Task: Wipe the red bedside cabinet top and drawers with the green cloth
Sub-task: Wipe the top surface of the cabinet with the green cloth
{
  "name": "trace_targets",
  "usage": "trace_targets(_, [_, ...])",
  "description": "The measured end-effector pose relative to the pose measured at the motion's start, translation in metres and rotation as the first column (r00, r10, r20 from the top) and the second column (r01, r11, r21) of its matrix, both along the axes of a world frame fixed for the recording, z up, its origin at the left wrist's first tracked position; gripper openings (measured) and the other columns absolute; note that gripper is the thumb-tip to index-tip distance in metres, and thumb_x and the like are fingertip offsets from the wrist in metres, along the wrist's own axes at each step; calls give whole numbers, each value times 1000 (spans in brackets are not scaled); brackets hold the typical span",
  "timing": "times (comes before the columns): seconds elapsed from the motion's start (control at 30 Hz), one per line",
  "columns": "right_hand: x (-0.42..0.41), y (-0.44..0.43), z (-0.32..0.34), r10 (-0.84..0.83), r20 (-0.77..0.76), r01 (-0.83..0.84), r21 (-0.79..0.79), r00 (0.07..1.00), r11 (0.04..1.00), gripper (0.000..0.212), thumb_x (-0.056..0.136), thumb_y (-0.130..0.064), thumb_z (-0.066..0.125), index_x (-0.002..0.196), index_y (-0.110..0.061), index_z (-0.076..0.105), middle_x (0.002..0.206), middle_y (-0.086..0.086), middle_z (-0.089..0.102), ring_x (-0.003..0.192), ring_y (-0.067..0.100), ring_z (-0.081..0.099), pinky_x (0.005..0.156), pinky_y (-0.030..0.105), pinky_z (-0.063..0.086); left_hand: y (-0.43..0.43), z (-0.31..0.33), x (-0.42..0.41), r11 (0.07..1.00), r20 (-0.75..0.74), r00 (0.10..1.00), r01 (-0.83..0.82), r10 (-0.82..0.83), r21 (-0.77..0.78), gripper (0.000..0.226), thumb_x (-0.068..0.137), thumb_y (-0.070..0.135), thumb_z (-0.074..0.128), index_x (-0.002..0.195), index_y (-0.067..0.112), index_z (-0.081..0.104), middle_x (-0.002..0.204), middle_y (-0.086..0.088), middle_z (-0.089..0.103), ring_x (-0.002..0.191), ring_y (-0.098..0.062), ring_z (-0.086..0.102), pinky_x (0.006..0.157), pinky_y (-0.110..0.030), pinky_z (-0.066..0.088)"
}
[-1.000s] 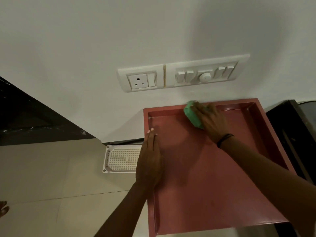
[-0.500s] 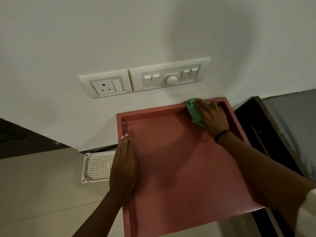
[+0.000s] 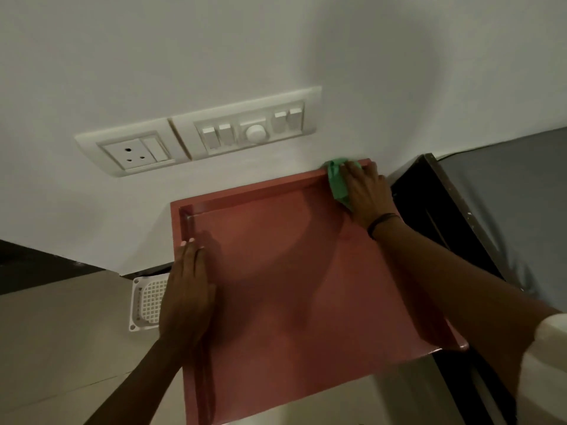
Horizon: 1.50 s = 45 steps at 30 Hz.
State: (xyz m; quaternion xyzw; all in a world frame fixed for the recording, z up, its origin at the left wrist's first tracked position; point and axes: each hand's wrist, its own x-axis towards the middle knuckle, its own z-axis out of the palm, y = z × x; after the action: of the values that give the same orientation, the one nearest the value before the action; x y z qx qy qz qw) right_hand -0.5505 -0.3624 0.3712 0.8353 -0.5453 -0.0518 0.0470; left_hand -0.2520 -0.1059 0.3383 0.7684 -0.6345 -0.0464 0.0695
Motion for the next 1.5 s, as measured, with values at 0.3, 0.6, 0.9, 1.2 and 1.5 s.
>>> trace_targets(0.3, [-33, 6, 10, -23, 250, 0, 90, 968, 996, 42, 90, 3, 43, 130, -6, 55, 147, 8, 47, 114, 39, 44, 69, 43, 49, -44, 22, -101, 998, -222, 974, 42, -51, -44, 59, 100, 33, 41, 153, 8, 30, 161, -14, 29, 150, -28, 25, 124, -45, 17])
trace_targets(0.6, [-49, 65, -1, 148, 195, -175, 131, 970, 976, 44, 93, -10, 56, 137, -12, 54, 154, 9, 40, 126, 33, 44, 98, 43, 46, -24, 18, -171, 927, -245, 951, 255, -188, 276, 73, 101, 41, 43, 159, 14, 8, 168, -5, 6, 155, -20, 7, 125, -35, 10])
trace_targets(0.9, [-104, 61, 3, -31, 323, -54, 253, 946, 966, 51, 101, -5, 46, 150, -15, 41, 164, 6, 23, 152, 30, 17, 117, 49, 33, -14, 2, -189, 908, -269, 955, 216, -121, 358, 90, 92, 37, 65, 159, 13, 10, 168, -8, -4, 156, -26, -5, 126, -39, 14])
trace_targets(1.2, [-174, 220, -1, -101, 325, -23, 356, 940, 934, 79, 88, 7, 56, 155, -14, 20, 165, 2, 4, 153, 30, 7, 120, 32, 20, -18, 8, -194, 889, -249, 965, 181, -79, 420, 97, 92, 34, 68, 159, 10, 2, 168, -8, -11, 156, -25, -9, 126, -37, 17])
trace_targets(1.5, [-103, 99, -10, 27, 257, -78, 191, 966, 979, 60, 98, 4, 40, 155, 3, 18, 165, 19, 8, 151, 41, 11, 115, 43, 38, -15, 1, -192, 900, -277, 958, 182, -71, 396, 97, 92, 28, 66, 159, 11, -3, 167, -6, -16, 154, -24, -16, 127, -39, 12])
